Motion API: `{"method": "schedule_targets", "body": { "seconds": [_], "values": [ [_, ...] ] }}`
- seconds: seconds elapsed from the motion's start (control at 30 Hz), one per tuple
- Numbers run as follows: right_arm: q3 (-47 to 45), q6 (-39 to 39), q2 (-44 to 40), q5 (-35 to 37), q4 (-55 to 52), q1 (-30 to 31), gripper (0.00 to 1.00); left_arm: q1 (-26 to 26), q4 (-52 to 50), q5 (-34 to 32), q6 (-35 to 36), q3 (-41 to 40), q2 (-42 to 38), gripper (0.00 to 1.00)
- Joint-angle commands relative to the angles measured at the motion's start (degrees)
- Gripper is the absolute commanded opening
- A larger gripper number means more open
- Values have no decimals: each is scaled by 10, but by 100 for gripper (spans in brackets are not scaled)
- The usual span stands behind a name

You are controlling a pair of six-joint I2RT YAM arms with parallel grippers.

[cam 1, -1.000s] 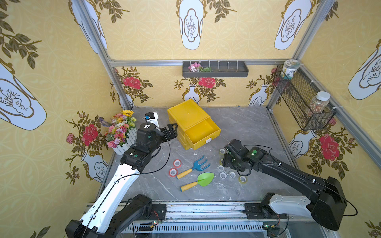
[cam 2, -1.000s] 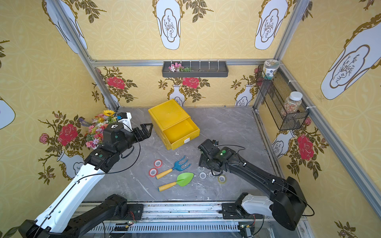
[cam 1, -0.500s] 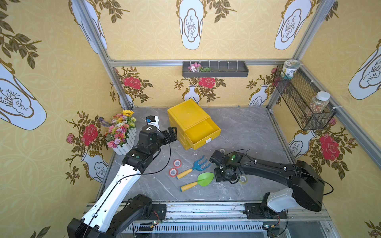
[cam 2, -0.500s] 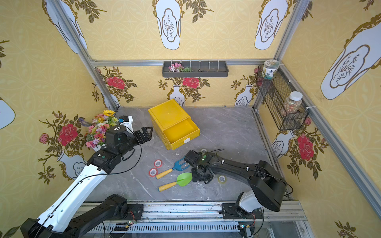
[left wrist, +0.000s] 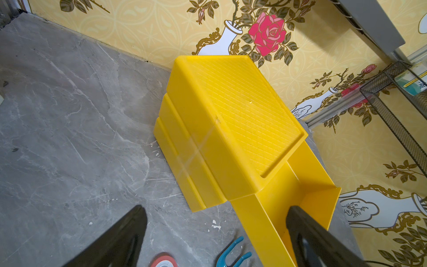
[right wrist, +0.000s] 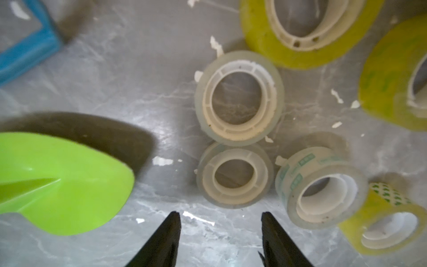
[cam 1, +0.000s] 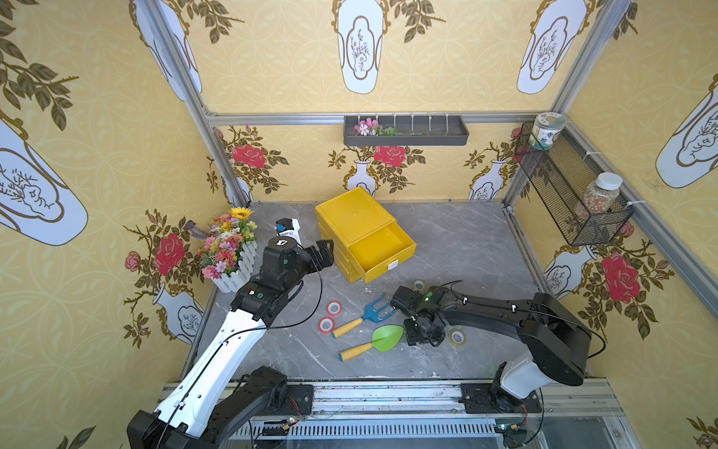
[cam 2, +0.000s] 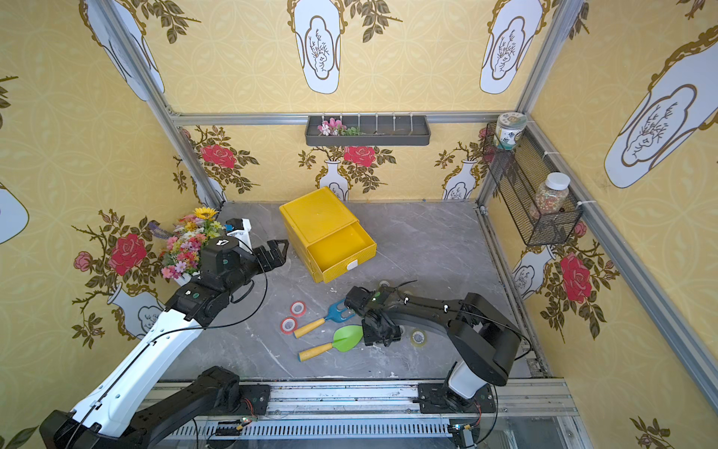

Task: Place the transparent tape into the drawer according to color
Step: Pick up the tape at the center of the board.

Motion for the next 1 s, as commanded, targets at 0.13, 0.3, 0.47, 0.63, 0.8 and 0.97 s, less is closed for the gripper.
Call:
{"method": "schedule_targets", "body": {
  "seconds": [0.13,0.3,0.47,0.63,0.8,0.97],
  "values": [
    [1,-21,20,16,3,-20,60,1,11,6,6,-4,0,100],
    [9,-30,39,34,9,-21,60,0,12,9,5,-3,1,100],
    [10,-37,52,39,24,-21,56,0,11,10,5,-2,3,100],
    [0,-39,52,33,49,-21,55,1,11,10,5,-2,6,100],
    [-27,-36,42,18,97,-20,55,1,9,8,6,-1,8,100],
    [-58,-35,17,22,131,-21,57,1,11,10,5,-2,8,100]
  ]
}}
